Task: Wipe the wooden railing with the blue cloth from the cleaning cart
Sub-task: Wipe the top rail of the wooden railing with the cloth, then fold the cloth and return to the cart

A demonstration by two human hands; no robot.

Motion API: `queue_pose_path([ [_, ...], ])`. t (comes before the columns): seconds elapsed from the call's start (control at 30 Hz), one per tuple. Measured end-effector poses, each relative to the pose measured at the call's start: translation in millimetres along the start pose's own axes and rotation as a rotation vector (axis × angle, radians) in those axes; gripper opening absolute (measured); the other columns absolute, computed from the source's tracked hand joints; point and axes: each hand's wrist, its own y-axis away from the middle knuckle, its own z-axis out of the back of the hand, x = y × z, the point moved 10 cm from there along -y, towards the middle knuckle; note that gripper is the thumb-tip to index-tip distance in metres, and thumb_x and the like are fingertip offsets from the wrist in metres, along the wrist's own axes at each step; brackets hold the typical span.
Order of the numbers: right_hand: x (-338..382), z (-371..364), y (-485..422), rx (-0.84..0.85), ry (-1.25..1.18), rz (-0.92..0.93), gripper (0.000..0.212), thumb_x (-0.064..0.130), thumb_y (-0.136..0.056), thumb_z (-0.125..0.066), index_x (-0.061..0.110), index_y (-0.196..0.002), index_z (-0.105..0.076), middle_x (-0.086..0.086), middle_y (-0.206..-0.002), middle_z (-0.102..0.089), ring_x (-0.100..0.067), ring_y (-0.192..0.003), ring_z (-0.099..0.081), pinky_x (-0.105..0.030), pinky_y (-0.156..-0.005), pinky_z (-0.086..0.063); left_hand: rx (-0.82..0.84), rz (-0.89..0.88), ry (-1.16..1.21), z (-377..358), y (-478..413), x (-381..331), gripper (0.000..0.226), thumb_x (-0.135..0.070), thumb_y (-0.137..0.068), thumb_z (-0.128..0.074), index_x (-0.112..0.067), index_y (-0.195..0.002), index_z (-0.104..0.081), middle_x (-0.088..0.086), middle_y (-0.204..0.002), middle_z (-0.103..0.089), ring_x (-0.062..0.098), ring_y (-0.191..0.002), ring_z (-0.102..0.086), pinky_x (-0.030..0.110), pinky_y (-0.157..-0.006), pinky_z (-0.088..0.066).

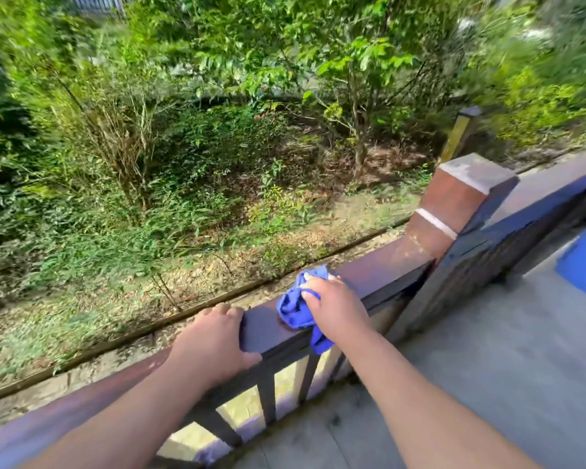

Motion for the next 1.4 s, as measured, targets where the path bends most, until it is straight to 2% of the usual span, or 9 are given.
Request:
queue_pose_path([
  [0.2,8,84,-2,0.008,-0.522,-0.075,0.021,0.042,-0.089,-0.057,0.034,-0.100,-0.072,0.014,-0.101,-0.071,-0.004,-0.099,-0.063,-0.032,-0.092,-0.048,-0.145,-0.226,0.401,77,-28,-61,0.086,-0.070,-0.071,-0.078,-0.032,-0.142,-0.049,-0.012,-0.129,-0.055,0.010,-0.119,-0.055,0.025,-0.094,-0.042],
  [0.43,45,211,8,-0.121,-0.924,-0.147,0.021,0.014,-0.101,-0.055,0.017,-0.107,-0.075,-0.008,-0.110,-0.076,-0.026,-0.108,-0.069,-0.039,-0.097,-0.052,-0.105,-0.492,0.831,183,-21,-137,0.026,-0.033,-0.083,-0.086,-0.021,-0.095,-0.065,-0.010,-0.079,-0.073,0.004,-0.065,-0.060,0.026,-0.063,-0.050],
  [0.53,63,260,13,-0.232,-0.991,-0.167,0.022,0.010,-0.103,-0.049,0.012,-0.106,-0.071,-0.016,-0.110,-0.074,-0.025,-0.099,-0.068,-0.042,-0.095,-0.051,-0.052,-0.611,0.986,224,-9,-156,0.022,-0.029,-0.087,-0.081,-0.013,-0.091,-0.067,0.007,-0.081,-0.074,0.015,-0.068,-0.059,0.035,-0.067,-0.047],
  [0.63,76,287,13,-0.278,-1.004,-0.187,0.021,0.016,-0.102,-0.053,0.008,-0.118,-0.063,-0.019,-0.119,-0.070,-0.028,-0.105,-0.067,-0.050,-0.102,-0.049,-0.097,-0.678,1.003,267,-2,-165,0.028,-0.041,-0.078,-0.073,-0.016,-0.087,-0.067,0.010,-0.084,-0.075,0.020,-0.070,-0.061,0.043,-0.069,-0.049],
  [0.8,99,261,21,-0.007,-0.827,-0.258,0.048,0.019,-0.089,-0.075,0.020,-0.131,-0.053,-0.008,-0.123,-0.071,-0.028,-0.112,-0.067,-0.050,-0.087,-0.057,-0.195,-0.741,1.014,321,2,-171,0.024,-0.043,-0.074,-0.070,-0.020,-0.080,-0.065,0.005,-0.077,-0.073,0.019,-0.064,-0.059,0.046,-0.067,-0.051],
  [0.97,87,260,27,-0.275,-0.731,-0.423,0.032,-0.003,-0.086,-0.054,0.012,-0.112,-0.064,-0.022,-0.108,-0.072,-0.035,-0.093,-0.072,-0.064,-0.082,-0.056,-0.171,-0.815,0.966,340,-3,-176,0.025,-0.037,-0.072,-0.075,-0.018,-0.074,-0.059,-0.001,-0.067,-0.065,0.016,-0.058,-0.054,0.035,-0.060,-0.044],
  [1.1,77,278,38,-0.445,-1.000,-0.416,0.029,0.000,-0.087,-0.053,0.014,-0.111,-0.064,-0.014,-0.100,-0.074,-0.026,-0.079,-0.071,-0.047,-0.071,-0.060,-0.161,-0.876,0.817,328,-14,-190,0.022,-0.018,-0.077,-0.081,-0.020,-0.080,-0.060,-0.009,-0.063,-0.066,0.010,-0.052,-0.055,0.032,-0.057,-0.047],
  [1.27,66,287,63,-0.473,-1.127,-0.421,0.038,0.015,-0.079,-0.065,0.015,-0.117,-0.064,-0.008,-0.099,-0.073,-0.024,-0.086,-0.071,-0.047,-0.081,-0.058,-0.175,-0.961,0.716,303,-4,-236,0.038,-0.022,-0.074,-0.083,-0.032,-0.100,-0.058,-0.004,-0.082,-0.071,0.019,-0.068,-0.066,0.040,-0.068,-0.056],
  [1.4,42,318,106,-0.626,-0.881,-0.498,0.028,0.002,-0.089,-0.062,0.013,-0.114,-0.059,-0.013,-0.111,-0.071,-0.021,-0.091,-0.070,-0.046,-0.084,-0.058,-0.074,-1.096,0.730,281,21,-291,0.038,-0.024,-0.075,-0.086,-0.036,-0.103,-0.064,-0.014,-0.077,-0.070,0.005,-0.062,-0.061,0.026,-0.061,-0.050],
])
